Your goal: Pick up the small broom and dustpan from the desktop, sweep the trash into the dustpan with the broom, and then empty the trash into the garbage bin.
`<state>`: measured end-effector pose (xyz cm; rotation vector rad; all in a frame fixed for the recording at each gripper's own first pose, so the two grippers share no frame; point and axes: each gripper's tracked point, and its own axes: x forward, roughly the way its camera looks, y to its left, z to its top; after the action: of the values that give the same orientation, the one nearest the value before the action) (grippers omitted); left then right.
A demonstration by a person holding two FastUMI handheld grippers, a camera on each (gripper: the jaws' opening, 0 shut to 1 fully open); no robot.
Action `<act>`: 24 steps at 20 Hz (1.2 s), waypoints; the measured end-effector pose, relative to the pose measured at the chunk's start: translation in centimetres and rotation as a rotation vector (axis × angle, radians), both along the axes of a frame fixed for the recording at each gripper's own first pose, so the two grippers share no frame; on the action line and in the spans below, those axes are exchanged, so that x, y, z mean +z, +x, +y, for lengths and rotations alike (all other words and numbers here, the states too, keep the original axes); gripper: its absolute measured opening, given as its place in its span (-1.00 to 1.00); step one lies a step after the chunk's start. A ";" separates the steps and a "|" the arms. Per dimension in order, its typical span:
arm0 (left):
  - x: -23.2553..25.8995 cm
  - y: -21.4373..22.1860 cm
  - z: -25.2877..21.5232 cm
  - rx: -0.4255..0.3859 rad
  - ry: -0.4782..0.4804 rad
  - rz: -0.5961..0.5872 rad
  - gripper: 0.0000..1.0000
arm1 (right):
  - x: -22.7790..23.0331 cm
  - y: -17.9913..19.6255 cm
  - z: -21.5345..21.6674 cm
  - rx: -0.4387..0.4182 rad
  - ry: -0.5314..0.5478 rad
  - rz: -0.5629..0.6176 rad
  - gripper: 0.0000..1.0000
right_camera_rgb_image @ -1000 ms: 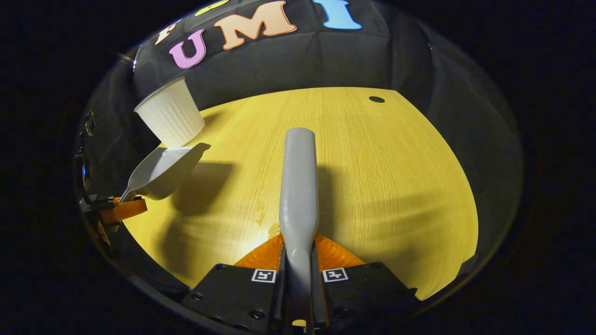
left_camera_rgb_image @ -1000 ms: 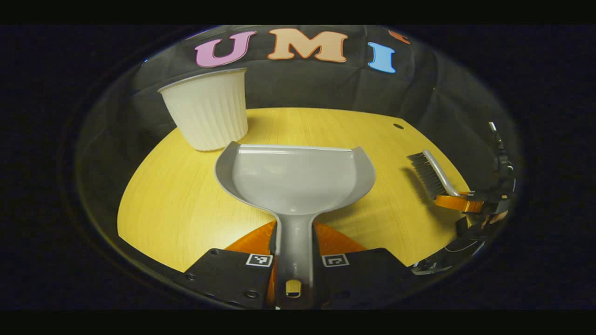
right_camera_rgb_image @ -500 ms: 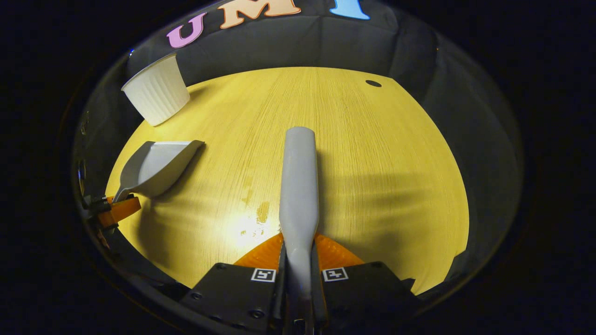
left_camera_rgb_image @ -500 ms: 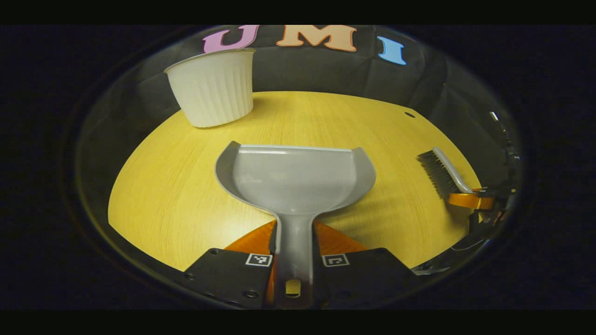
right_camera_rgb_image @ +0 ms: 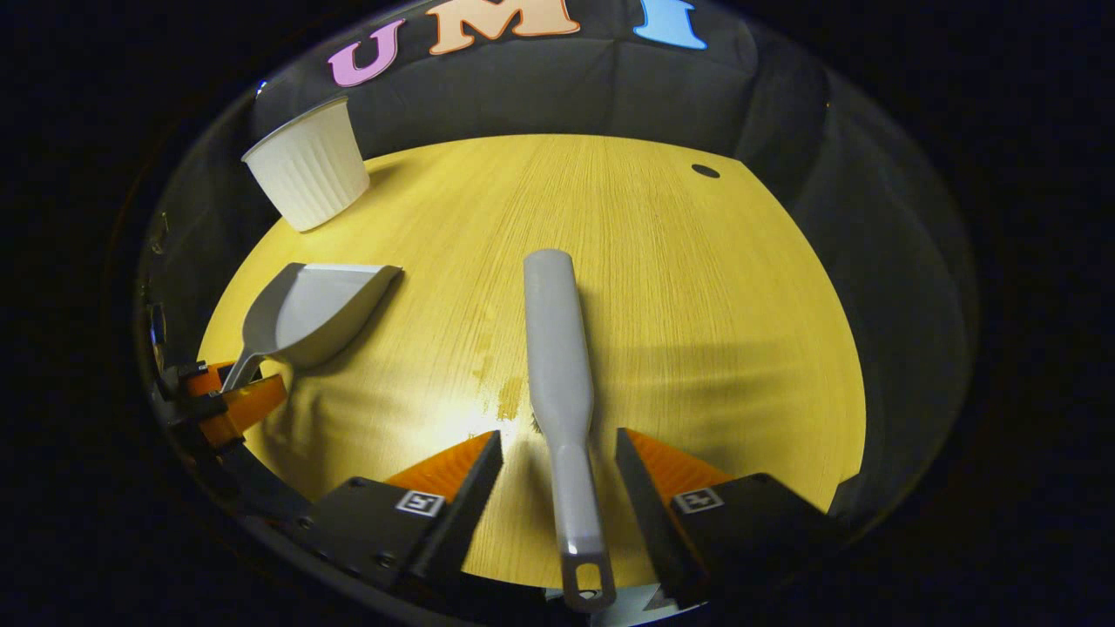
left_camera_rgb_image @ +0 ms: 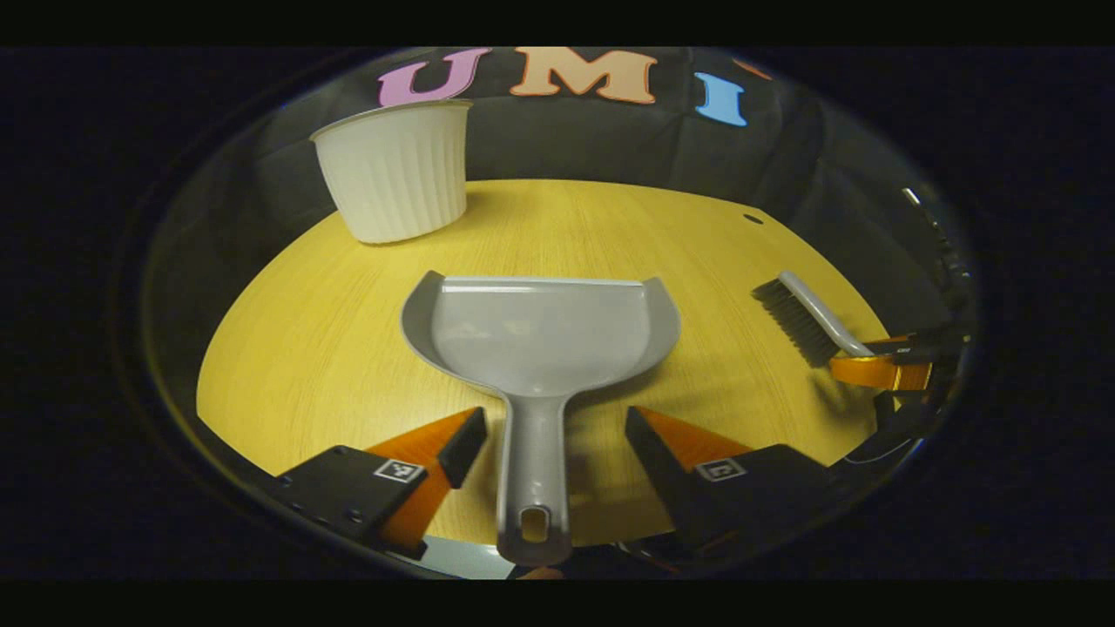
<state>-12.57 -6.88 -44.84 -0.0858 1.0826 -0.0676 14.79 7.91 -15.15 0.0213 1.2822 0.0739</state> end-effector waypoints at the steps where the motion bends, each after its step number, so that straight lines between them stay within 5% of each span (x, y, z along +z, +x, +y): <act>1: 1.0 0.2 0.0 0.000 0.012 -0.031 0.97 | 0.9 0.3 0.2 -0.004 0.007 -0.032 0.75; 3: 4.0 1.0 0.5 0.011 0.068 -0.138 0.89 | 4.1 1.1 0.4 -0.014 0.037 -0.136 0.91; 7: 17.2 5.4 1.5 0.048 0.191 -0.534 0.86 | 16.2 6.8 3.5 -0.001 0.178 -0.606 0.86; 10: 25.6 7.2 -0.7 0.035 0.185 -0.727 0.83 | 24.0 9.4 6.0 0.037 0.209 -0.838 0.85; 14: 31.4 9.1 -3.9 -0.023 0.065 -0.849 0.86 | 32.0 9.6 6.2 0.013 0.184 -0.957 0.86; 18: 33.2 10.1 -3.9 -0.003 -0.042 -0.872 0.87 | 33.9 9.8 6.0 -0.055 0.147 -1.018 0.86; 24: 34.6 10.8 -3.4 -0.059 -0.046 -0.916 0.84 | 34.3 9.1 6.2 -0.096 0.111 -1.023 0.85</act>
<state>-1.80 -10.26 -10.24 -0.0532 0.1682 -0.1659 23.86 14.09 19.14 0.1239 0.2532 0.0596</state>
